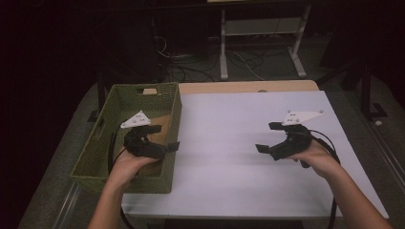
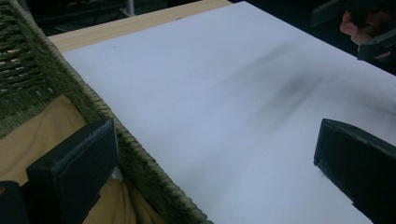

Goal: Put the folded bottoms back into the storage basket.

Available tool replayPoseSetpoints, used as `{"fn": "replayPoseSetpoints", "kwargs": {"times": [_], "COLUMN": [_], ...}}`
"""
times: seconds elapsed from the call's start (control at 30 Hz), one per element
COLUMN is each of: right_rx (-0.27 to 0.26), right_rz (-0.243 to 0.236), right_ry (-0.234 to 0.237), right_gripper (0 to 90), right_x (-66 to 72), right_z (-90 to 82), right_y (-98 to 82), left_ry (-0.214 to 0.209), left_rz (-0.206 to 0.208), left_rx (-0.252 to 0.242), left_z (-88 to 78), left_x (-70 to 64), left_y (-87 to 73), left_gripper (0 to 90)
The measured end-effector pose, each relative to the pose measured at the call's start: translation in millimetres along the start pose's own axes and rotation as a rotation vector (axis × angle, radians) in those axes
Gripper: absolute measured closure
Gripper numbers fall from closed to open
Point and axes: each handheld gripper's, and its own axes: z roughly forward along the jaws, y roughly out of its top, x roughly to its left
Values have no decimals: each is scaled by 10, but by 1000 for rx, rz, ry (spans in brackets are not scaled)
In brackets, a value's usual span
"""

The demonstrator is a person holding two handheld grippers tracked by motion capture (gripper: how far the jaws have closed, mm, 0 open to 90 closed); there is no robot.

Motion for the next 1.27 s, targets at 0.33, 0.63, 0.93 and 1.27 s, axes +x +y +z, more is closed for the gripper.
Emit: {"fn": "replayPoseSetpoints", "kwargs": {"times": [0.33, 0.63, 0.93, 1.27], "right_rx": [-13, -17, -44, -57], "right_rz": [23, 37, 54, 55], "right_ry": [-34, -46, -60, -64], "right_gripper": [19, 20, 21, 21], "right_x": [-27, -25, -36, -61], "right_z": [-341, -554, -674, -712], "right_y": [-223, -428, -562, -567], "left_ry": [-22, -35, -55, -63], "left_rz": [9, 19, 20, 15], "left_rx": [-31, -29, -50, -46], "left_z": [-33, -7, -29, -21], "left_x": [-15, -17, -13, -8], "left_y": [-50, -99, -124, -123], "left_gripper": [4, 4, 4, 4]}}
